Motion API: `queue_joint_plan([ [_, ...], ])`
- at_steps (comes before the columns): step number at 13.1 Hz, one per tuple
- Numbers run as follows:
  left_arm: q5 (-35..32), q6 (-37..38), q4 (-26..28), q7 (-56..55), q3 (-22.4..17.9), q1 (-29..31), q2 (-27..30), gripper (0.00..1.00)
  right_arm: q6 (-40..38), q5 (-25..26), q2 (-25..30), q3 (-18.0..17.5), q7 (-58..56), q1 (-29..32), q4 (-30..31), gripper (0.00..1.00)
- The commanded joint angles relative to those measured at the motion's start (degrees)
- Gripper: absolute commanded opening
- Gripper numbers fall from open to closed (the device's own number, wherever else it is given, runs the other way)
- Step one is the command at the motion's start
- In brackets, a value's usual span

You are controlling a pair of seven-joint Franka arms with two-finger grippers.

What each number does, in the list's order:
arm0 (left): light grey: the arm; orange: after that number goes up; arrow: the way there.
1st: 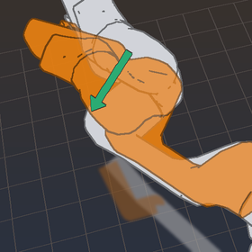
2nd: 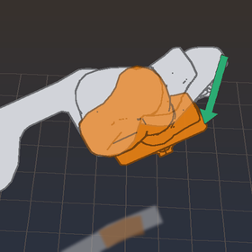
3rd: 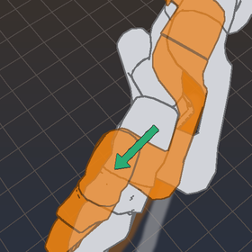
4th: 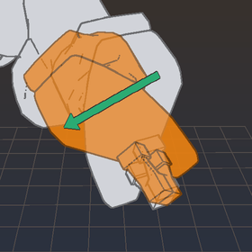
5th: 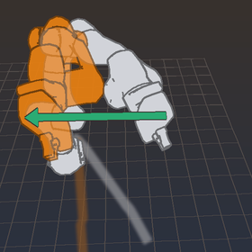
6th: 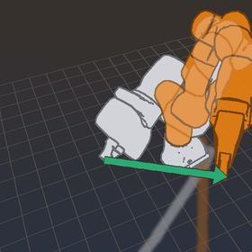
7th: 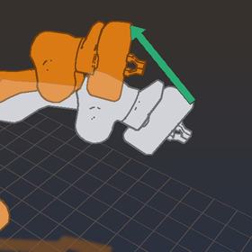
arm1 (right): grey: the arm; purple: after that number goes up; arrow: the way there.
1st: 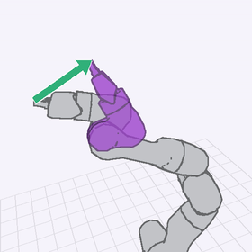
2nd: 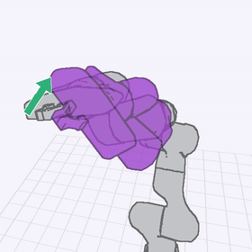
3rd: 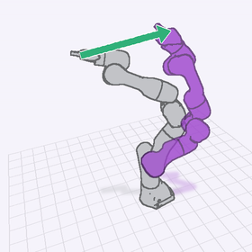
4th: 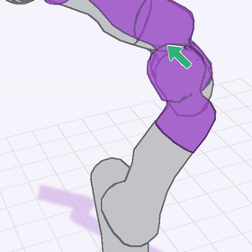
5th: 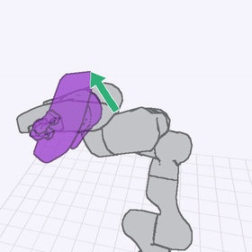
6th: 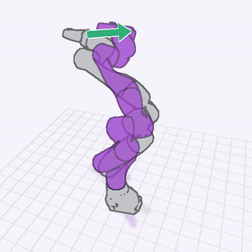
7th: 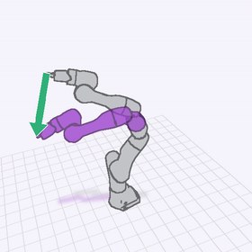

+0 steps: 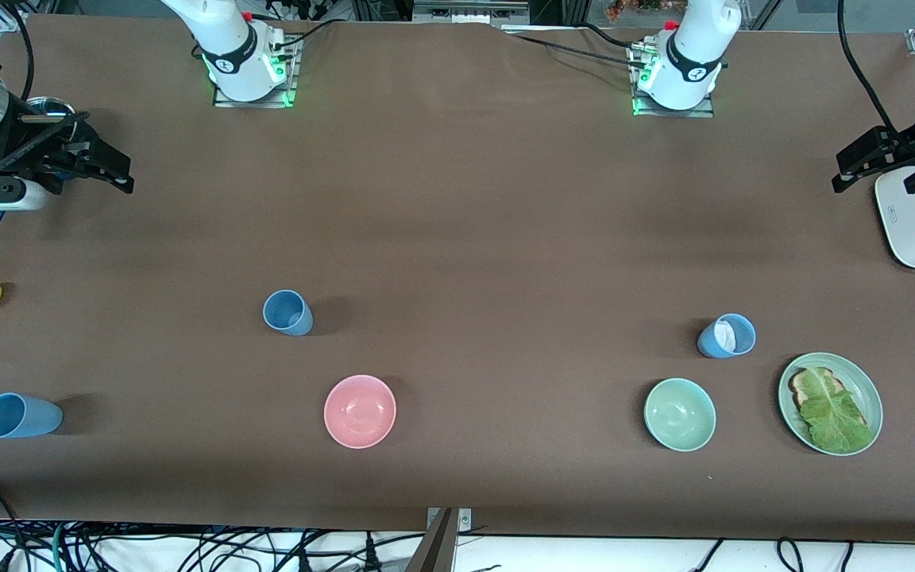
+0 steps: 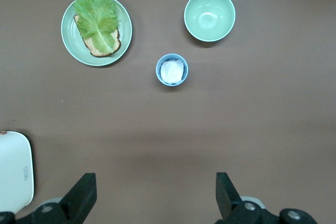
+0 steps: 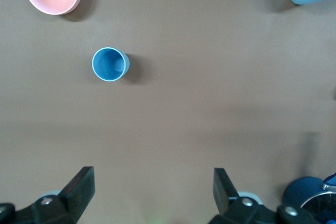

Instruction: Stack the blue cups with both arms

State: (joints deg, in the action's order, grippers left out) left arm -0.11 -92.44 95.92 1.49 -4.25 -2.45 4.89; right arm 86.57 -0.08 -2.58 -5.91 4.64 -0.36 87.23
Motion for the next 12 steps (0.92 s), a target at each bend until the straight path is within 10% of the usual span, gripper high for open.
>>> queue_joint_plan([
  [1, 1.0, 1.5, -1.4, 0.0, 0.1, 0.3, -0.2, 1.00, -0.9, 0.0, -0.7, -0.1, -0.1, -0.1, -1.8, 1.00],
  [12, 0.9, 1.6, -1.3, 0.2, -1.1, -0.5, -0.8, 1.00, -1.0, 1.4, -0.4, -0.2, -0.4, -0.2, -1.8, 1.00],
])
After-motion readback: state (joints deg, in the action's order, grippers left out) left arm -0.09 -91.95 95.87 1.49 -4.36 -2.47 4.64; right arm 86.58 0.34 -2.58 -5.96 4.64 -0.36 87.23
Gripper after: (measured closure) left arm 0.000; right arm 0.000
